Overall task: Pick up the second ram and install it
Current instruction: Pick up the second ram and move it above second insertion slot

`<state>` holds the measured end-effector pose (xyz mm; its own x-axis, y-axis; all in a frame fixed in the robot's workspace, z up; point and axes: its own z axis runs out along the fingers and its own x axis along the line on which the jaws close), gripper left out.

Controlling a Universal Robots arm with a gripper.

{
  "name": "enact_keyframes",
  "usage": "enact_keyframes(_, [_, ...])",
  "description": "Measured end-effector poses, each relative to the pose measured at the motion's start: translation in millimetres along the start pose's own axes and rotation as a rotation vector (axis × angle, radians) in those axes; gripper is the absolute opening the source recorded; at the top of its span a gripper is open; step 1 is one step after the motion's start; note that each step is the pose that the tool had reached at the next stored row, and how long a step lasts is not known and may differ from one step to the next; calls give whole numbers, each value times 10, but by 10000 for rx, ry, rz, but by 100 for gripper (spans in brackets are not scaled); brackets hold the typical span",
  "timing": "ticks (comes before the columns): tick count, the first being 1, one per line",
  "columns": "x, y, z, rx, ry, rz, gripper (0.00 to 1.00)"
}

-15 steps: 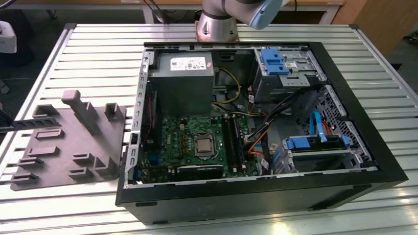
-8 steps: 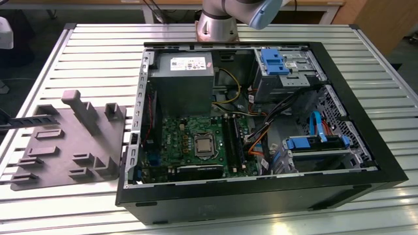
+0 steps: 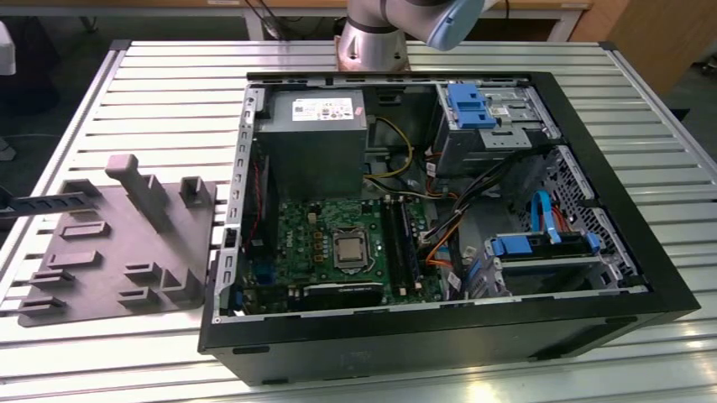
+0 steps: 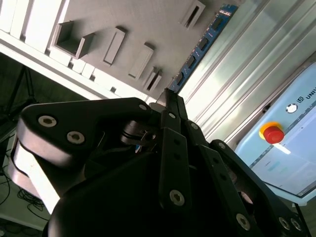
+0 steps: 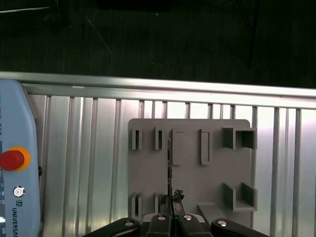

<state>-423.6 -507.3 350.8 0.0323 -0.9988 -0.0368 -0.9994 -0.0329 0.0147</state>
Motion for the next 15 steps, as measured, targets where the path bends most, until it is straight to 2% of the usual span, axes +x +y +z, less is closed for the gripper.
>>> enact_keyframes(15, [-5,6,-129,52,-1,-2,12])
